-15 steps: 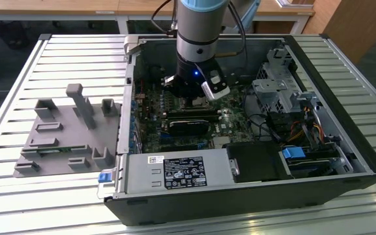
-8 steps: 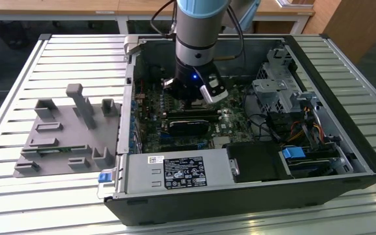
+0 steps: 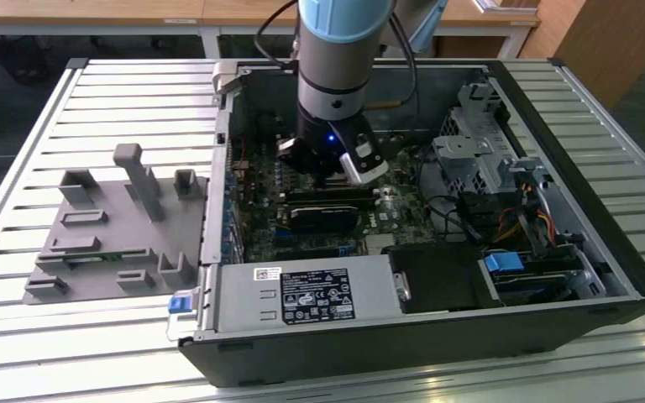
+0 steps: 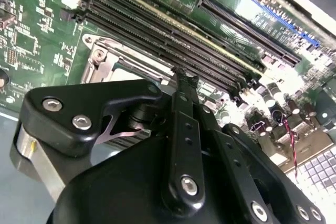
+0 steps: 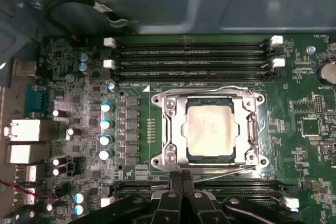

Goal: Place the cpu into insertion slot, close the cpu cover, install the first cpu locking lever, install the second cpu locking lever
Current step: 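Install the second cpu locking lever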

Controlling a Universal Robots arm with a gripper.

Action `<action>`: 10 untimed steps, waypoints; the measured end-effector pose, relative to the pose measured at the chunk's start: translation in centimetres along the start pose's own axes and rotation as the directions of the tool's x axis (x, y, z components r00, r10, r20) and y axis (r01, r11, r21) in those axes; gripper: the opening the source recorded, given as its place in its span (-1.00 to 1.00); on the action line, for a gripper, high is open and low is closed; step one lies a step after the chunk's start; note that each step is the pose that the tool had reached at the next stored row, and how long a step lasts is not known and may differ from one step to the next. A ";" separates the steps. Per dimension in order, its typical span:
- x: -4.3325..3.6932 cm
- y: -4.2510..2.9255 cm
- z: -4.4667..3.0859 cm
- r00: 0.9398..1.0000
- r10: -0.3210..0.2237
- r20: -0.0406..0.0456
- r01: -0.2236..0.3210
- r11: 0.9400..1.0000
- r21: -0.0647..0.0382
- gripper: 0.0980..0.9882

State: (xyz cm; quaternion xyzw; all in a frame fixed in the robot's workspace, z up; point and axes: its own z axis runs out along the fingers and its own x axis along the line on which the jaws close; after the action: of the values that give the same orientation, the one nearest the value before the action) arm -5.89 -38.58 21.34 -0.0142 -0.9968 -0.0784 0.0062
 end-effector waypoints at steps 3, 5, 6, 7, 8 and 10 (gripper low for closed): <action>0.19 -0.39 0.00 1.000 0.000 -0.001 0.000 1.000 -0.021 -0.96; 0.26 -0.71 -0.02 1.000 0.000 -0.001 0.000 0.999 -0.034 -0.96; 0.28 -0.86 -0.03 1.000 -0.001 -0.001 0.000 0.999 -0.040 -0.96; 0.34 -1.01 -0.04 1.000 -0.001 -0.001 0.001 0.999 -0.046 -0.96; 0.43 -1.15 -0.04 1.000 -0.001 -0.001 0.001 0.999 -0.053 -0.96; 0.53 -1.37 0.02 1.000 -0.001 -0.001 0.001 0.998 -0.062 -0.96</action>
State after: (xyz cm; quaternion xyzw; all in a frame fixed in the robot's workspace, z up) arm -6.46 -39.91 21.11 -0.0140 -0.9939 -0.1093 0.0063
